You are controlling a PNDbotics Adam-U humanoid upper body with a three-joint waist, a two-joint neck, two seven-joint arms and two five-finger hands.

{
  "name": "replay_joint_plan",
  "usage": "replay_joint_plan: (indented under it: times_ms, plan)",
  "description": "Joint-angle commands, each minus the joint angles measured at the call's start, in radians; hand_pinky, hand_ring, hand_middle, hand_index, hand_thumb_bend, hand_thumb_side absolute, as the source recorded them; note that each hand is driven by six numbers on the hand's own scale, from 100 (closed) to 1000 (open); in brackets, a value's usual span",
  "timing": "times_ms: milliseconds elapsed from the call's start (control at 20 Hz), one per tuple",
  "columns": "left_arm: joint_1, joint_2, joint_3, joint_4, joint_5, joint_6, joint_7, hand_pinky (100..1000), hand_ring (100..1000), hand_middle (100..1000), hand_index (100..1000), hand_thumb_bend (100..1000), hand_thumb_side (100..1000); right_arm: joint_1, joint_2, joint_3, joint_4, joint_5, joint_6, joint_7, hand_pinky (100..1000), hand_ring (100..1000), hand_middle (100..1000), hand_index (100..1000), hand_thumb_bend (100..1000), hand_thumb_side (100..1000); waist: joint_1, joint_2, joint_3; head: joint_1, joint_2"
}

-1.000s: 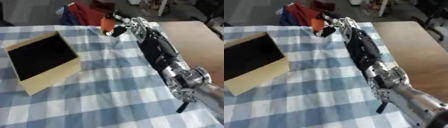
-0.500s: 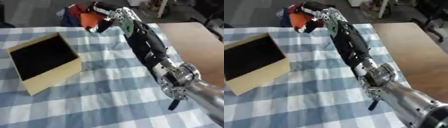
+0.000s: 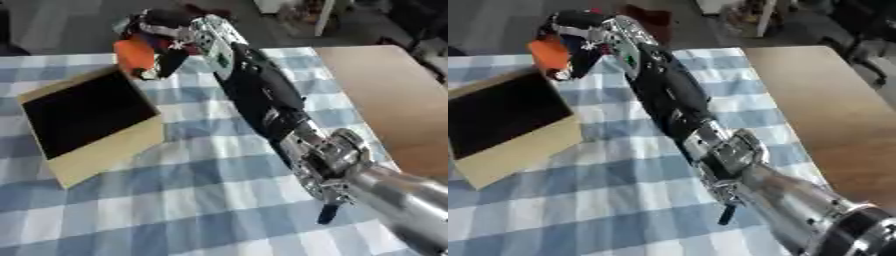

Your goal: Pick up objects on the table and place them in the box.

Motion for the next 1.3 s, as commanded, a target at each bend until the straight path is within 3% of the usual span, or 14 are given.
replay_joint_plan:
  times_ms: [50,450,600,650,800,850,900,950,1000,1300]
  plan:
    - [-0.015,0.009,0.003,-0.020,-0.008,-0.012,0.009,671,666,615,787,100,514,-0.020,0.011,0.013,-0.016,-0.004,-0.012,0.026,799,838,669,817,100,333,0.004,-0.023,0.003,-0.009,0.003]
    - [-0.021,0.010,0.003,-0.020,-0.017,-0.025,0.037,675,665,616,783,100,500,0.005,0.061,0.037,0.004,0.044,-0.037,0.068,804,847,699,832,100,311,0.002,-0.029,0.006,-0.020,0.006]
    - [-0.021,0.011,0.003,-0.020,-0.017,-0.025,0.041,629,663,614,781,100,499,0.014,0.072,0.043,0.010,0.069,-0.045,0.078,809,861,757,867,120,333,0.002,-0.031,0.004,-0.022,0.006]
    - [-0.021,0.011,0.003,-0.020,-0.017,-0.024,0.041,622,663,614,781,100,499,0.016,0.074,0.045,0.010,0.078,-0.048,0.079,811,864,772,880,160,345,0.001,-0.031,0.003,-0.023,0.006]
    - [-0.021,0.012,0.003,-0.020,-0.017,-0.021,0.041,604,664,614,781,100,498,0.026,0.067,0.048,0.010,0.119,-0.055,0.070,822,884,861,988,418,409,0.000,-0.032,-0.001,-0.022,0.006]
    - [-0.021,0.013,0.004,-0.020,-0.018,-0.021,0.041,605,664,614,781,100,498,0.033,0.054,0.051,0.006,0.128,-0.063,0.063,824,887,872,997,459,415,0.000,-0.032,-0.003,-0.022,0.006]
    - [-0.022,0.013,0.003,-0.020,-0.018,-0.021,0.041,611,664,614,781,100,497,0.040,0.040,0.055,0.001,0.134,-0.072,0.054,828,893,913,1000,626,396,-0.001,-0.032,-0.005,-0.022,0.006]
    - [-0.022,0.014,0.003,-0.020,-0.019,-0.022,0.041,616,664,614,781,100,496,0.047,0.026,0.058,-0.006,0.137,-0.082,0.043,832,896,933,1000,700,352,-0.001,-0.032,-0.006,-0.022,0.007]
    - [-0.022,0.014,0.003,-0.020,-0.019,-0.022,0.041,620,664,614,781,100,498,0.052,0.015,0.060,-0.013,0.140,-0.089,0.033,833,898,943,1000,743,420,-0.001,-0.032,-0.007,-0.021,0.007]
    - [-0.022,0.016,0.004,-0.020,-0.020,-0.022,0.041,650,664,614,781,100,498,0.064,-0.024,0.056,-0.042,0.136,-0.108,-0.033,827,889,975,1000,894,465,-0.001,-0.031,-0.010,-0.023,0.010]
